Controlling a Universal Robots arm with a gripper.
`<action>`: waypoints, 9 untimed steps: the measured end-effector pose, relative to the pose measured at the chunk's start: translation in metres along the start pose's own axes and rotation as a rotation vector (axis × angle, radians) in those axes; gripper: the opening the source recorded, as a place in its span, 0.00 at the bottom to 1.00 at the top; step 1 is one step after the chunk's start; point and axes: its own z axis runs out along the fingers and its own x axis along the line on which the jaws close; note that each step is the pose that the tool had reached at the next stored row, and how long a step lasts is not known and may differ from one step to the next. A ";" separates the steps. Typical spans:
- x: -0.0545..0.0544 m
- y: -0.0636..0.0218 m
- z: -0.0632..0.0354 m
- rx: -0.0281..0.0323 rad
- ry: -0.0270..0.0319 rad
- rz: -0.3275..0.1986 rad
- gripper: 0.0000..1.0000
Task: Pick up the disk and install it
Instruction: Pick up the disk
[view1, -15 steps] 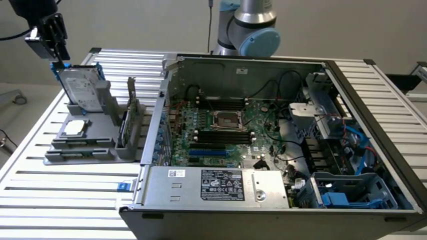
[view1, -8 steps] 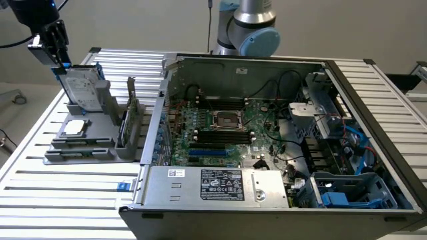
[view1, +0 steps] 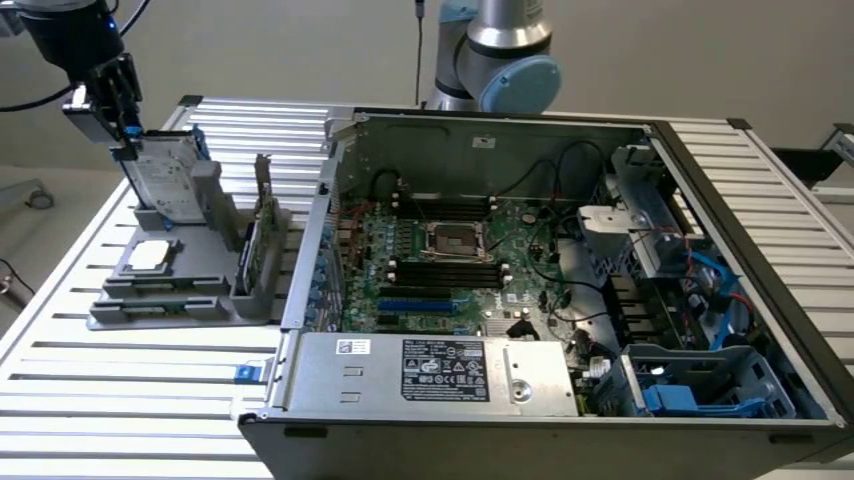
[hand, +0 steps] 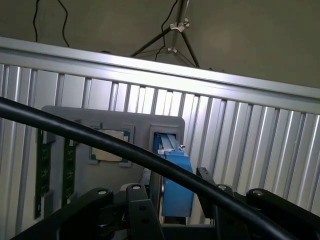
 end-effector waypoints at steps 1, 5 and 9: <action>0.000 0.0000 0.0018 0.0004 0.0001 0.000 0.48; 0.000 0.0000 0.0091 0.0036 0.0006 0.000 0.48; 0.000 0.0001 0.0144 0.0144 0.0018 0.000 0.48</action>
